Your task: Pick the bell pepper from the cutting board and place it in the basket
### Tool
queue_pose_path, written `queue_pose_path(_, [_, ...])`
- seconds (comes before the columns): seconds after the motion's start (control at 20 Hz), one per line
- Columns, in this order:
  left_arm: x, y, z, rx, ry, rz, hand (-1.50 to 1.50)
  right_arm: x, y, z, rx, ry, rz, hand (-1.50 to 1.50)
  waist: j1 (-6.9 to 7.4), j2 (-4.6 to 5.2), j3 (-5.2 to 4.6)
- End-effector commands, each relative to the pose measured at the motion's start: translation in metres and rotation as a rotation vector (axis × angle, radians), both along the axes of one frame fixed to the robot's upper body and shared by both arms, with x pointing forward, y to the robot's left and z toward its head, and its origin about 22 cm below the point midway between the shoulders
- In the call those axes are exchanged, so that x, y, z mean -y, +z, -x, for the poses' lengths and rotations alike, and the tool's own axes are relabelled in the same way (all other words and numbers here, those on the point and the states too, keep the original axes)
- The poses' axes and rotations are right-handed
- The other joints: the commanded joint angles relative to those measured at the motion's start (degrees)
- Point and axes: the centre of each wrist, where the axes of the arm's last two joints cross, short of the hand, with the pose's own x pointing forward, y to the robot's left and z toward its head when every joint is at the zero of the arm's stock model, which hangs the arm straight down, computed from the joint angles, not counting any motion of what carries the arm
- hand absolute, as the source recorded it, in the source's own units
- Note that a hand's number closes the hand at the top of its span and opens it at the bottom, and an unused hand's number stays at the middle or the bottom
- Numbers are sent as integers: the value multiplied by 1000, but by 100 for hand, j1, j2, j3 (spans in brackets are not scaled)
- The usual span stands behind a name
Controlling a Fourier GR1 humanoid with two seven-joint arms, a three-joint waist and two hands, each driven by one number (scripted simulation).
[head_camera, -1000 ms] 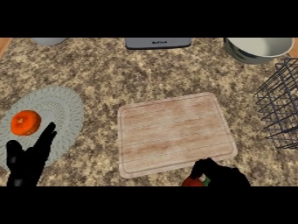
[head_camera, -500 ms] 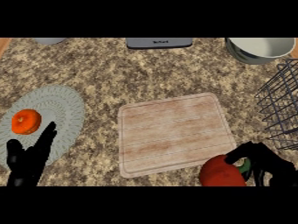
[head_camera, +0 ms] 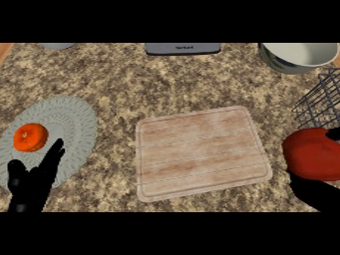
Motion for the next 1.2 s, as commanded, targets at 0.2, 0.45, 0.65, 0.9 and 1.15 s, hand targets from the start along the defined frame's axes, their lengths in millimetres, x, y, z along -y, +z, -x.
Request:
queue_pose_path(0.2, [-7, -18, 10, -138, 18, 33, 0, 33, 46, 8, -3, 32, -132, 150, 0, 54, -56])
queue_pose_path(0.45, [6, -28, 14, -134, 39, 23, 0, 71, 69, -15, -41, -1, -90, 150, -4, 52, -56])
queue_pose_path(0.65, [5, -18, 2, -133, -2, 32, 0, 125, 83, -40, -49, -9, -139, 150, 94, 81, -51])
queue_pose_path(0.9, [3, -18, 13, -135, -12, 23, 0, 170, 77, -63, -68, -11, -203, 150, 232, 93, -53])
queue_pose_path(1.15, [-2, -25, 2, -144, -1, 26, 0, 190, 48, -70, -60, 13, -389, 150, 188, 91, -58])
